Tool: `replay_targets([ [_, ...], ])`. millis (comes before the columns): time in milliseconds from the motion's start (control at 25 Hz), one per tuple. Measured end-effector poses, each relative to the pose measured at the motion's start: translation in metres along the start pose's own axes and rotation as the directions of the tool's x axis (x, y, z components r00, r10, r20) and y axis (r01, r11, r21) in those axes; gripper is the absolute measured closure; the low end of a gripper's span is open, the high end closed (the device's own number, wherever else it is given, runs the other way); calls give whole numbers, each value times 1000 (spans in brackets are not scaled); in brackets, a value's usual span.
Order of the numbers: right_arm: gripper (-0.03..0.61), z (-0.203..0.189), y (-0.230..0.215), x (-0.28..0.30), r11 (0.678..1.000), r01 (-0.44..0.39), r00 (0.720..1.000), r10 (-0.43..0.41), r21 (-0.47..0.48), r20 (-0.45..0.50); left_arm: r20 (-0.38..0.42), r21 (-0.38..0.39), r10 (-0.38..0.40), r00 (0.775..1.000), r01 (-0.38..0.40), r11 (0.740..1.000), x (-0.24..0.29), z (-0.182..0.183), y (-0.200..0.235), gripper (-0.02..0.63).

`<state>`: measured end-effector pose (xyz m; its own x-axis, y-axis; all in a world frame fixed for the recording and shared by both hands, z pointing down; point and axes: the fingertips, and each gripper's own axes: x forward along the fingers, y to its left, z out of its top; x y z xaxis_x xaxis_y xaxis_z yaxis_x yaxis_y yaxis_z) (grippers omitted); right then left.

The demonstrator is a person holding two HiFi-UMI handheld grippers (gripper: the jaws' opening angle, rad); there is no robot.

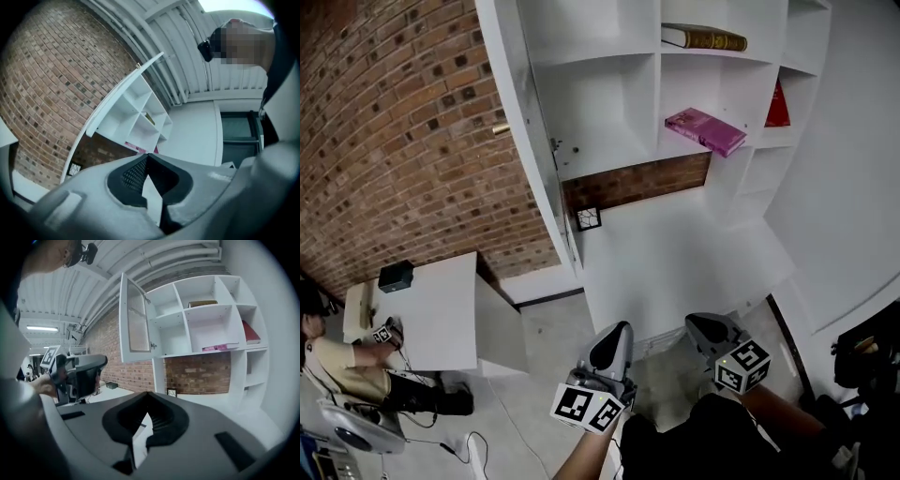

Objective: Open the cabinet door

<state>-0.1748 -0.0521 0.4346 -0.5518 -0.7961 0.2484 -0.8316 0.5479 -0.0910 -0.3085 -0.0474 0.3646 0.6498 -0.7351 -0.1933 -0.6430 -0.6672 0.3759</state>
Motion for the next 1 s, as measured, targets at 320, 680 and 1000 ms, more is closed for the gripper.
replay_targets([
  [320, 577, -20, -71, -72, 1000, 0, 999, 0, 9, 41, -73, -34, 170, 983, -172, 984, -13, -103, -36, 594],
  [680, 577, -46, -202, -213, 1000, 6, 991, -6, 2, 136, -57, 91, 300, 952, -294, 951, 47, -191, -163, 594],
  [1000, 577, -84, -282, -296, 999, -28, 996, 31, -38, 86, -51, 134, 381, 923, -372, 918, 86, -243, -264, 594],
])
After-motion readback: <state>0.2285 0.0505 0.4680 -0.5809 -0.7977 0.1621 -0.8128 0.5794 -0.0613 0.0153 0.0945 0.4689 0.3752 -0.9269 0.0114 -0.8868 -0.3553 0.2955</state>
